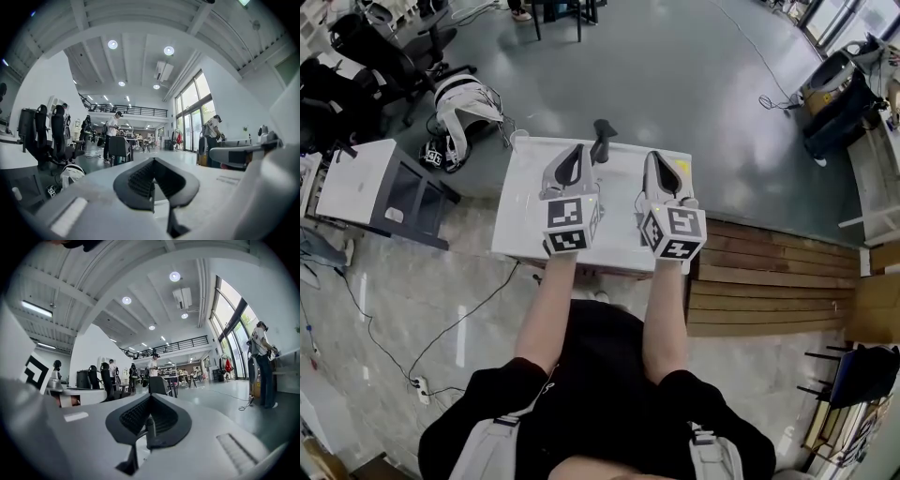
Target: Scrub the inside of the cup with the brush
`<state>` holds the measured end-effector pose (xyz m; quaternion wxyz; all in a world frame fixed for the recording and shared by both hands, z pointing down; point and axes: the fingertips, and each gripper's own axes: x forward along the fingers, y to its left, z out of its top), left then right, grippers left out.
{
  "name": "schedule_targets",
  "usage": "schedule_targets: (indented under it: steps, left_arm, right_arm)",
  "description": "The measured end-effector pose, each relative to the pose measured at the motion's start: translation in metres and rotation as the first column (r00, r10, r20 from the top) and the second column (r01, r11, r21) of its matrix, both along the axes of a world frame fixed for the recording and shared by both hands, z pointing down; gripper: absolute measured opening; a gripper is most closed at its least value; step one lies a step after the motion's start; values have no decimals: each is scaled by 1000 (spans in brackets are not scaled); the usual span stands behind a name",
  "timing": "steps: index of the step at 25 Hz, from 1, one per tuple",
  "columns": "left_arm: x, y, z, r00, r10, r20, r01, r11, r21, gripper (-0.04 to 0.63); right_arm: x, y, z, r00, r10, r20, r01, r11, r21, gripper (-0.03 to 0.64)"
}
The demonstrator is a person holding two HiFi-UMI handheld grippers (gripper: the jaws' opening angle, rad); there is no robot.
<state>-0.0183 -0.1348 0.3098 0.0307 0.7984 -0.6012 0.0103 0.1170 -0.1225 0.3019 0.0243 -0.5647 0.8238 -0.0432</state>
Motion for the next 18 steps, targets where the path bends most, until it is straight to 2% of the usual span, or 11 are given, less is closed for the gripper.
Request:
schedule_targets:
  steps: [18]
  left_arm:
    - [16,11,-3,998,51,23,-52,999,12,0]
  right_arm:
    - [-1,7,-3,1000,-24,-11,24,1000,-9,-3]
